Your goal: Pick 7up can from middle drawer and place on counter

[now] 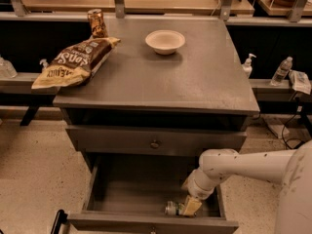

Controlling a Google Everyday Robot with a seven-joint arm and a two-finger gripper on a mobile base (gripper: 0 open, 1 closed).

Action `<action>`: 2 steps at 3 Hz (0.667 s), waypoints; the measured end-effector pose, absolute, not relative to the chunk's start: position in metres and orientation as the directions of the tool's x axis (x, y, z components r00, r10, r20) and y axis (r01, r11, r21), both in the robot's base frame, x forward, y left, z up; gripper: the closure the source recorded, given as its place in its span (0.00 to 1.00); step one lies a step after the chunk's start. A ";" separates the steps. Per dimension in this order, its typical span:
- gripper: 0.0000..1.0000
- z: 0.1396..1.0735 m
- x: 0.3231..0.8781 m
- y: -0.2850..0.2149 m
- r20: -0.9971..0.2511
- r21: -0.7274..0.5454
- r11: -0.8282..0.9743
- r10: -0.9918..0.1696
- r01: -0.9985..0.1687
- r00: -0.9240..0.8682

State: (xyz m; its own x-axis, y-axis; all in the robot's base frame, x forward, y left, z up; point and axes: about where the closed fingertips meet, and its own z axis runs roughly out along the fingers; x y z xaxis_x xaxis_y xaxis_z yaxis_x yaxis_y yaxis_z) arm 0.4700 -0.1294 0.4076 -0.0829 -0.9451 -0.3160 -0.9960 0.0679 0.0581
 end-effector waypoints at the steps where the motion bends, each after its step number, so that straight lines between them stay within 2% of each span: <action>1: 0.35 0.413 0.474 -0.130 -0.325 0.042 0.068 -0.943 -0.997 -0.077; 2: 0.36 0.420 0.483 -0.129 -0.336 0.020 0.069 -0.939 -0.997 -0.072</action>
Offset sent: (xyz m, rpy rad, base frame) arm 0.0201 0.0003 0.0237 0.0252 -0.0657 -0.0061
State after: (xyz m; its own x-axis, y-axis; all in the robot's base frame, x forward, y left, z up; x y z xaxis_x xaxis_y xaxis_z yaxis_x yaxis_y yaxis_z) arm 0.4825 -0.1287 0.4203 -0.0721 -0.9392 -0.3357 -0.9974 0.0693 0.0202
